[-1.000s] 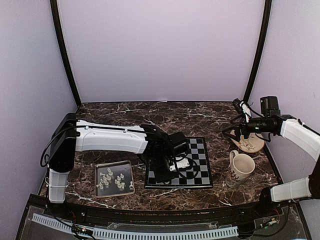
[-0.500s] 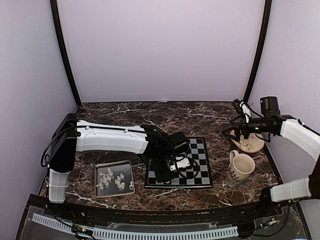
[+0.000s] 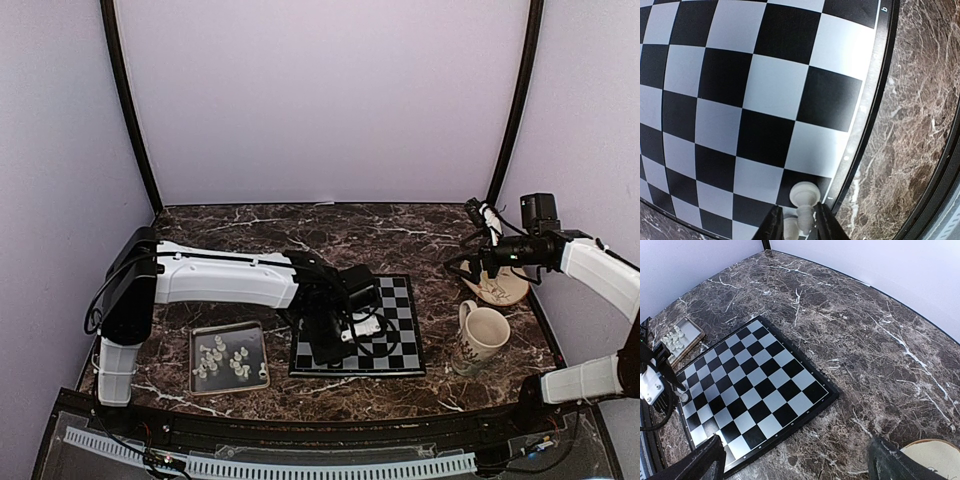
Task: Set up the chess pieces on the board
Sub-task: Place the bishop on c1, then pick up the queen from the storage box.
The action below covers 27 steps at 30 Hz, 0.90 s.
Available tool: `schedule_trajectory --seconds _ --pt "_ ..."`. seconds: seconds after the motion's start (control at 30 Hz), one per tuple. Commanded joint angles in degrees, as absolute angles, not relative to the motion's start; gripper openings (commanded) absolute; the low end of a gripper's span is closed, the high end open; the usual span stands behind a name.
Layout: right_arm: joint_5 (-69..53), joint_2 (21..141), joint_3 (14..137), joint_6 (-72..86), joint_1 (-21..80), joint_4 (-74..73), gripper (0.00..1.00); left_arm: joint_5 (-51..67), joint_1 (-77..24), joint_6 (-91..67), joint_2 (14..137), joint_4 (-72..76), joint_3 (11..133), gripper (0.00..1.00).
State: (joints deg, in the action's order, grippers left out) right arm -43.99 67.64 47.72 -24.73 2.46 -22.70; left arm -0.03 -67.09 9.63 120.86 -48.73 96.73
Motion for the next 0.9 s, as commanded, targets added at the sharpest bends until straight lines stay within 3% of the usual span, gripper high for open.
schedule_trajectory --seconds 0.0,0.3,0.57,0.87 --pt "-45.8 67.9 48.8 -22.9 2.3 -21.5 0.98 -0.5 -67.4 8.6 119.1 -48.9 98.4 0.27" --pt "-39.7 73.3 69.5 -11.6 2.3 -31.7 1.00 -0.8 -64.4 5.8 110.2 -41.1 94.5 0.33" --pt "-37.6 79.0 95.4 15.2 2.4 -37.6 1.00 -6.3 -57.2 -4.0 99.4 -31.1 81.8 0.34" --pt "-39.1 80.5 115.9 27.6 2.4 -40.3 1.00 -8.9 -51.2 -14.9 90.2 -43.8 71.6 0.53"
